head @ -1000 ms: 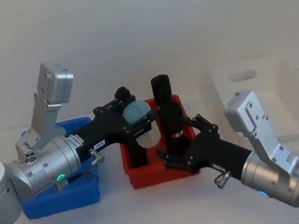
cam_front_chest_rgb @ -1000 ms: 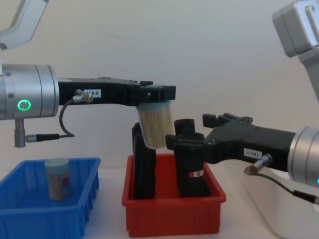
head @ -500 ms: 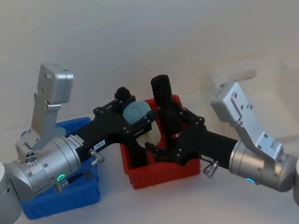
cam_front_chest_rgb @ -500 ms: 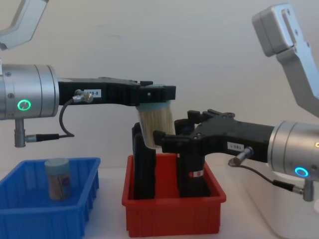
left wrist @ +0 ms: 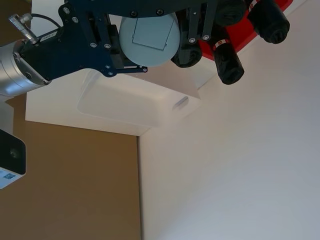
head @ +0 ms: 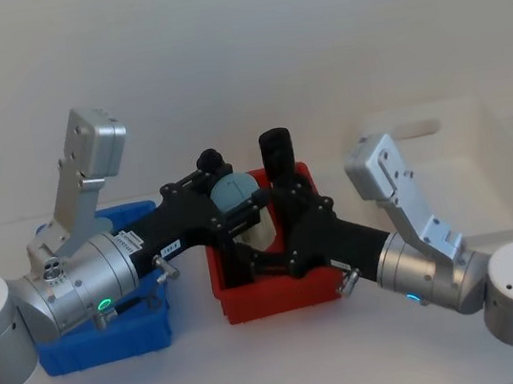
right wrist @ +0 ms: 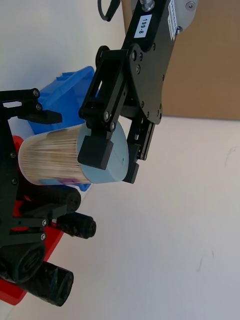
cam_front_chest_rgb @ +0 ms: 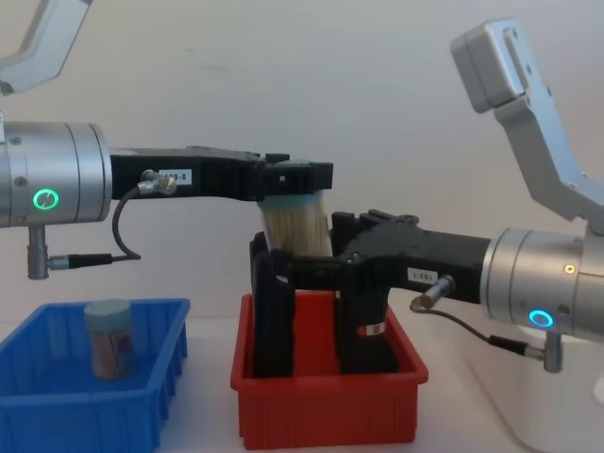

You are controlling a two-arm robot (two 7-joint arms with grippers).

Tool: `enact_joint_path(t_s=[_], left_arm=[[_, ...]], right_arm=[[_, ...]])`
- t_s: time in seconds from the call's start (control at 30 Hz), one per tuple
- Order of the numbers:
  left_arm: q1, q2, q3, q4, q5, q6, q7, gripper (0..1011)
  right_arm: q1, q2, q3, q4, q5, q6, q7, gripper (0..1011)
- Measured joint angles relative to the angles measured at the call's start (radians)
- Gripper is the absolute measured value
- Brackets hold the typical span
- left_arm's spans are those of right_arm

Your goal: Pick the cotton swabs from the blue box and place them into the white box.

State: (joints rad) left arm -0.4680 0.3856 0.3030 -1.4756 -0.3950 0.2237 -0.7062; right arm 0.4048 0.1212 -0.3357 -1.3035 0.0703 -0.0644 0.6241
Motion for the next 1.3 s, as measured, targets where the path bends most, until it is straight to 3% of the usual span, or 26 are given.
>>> enact_joint_path(t_s=[0.17,0.3,0.53,0.83,1.13,1.3], left_arm=[[0.0,0.0,0.0,0.0,0.0,0.0,0.0,670],[0.0,0.0,0.0,0.0,0.0,0.0,0.0,669],[0.0,0.0,0.0,0.0,0.0,0.0,0.0,670],[0.0,0.0,0.0,0.0,0.0,0.0,0.001,683],[0.0,0.0,0.0,0.0,0.0,0.0,0.0,963],[0.0,0.0,0.0,0.0,0.0,0.0,0.0,1004]], right_arm=[[0.02,-0.008,-0.003,0.03,0.003,-0.011,0.018,981],[0.033,-0.014,-0.005,0.05,0.007,-0.021,0.031,898],[0.051,-0.02,-0.01,0.078,0.01,-0.038,0.051,664],[0.06,-0.022,-0.014,0.088,0.01,-0.045,0.056,641],[0.066,-0.022,-0.019,0.093,0.008,-0.047,0.056,641],[0.067,-0.02,-0.021,0.094,0.006,-0.047,0.053,641]])
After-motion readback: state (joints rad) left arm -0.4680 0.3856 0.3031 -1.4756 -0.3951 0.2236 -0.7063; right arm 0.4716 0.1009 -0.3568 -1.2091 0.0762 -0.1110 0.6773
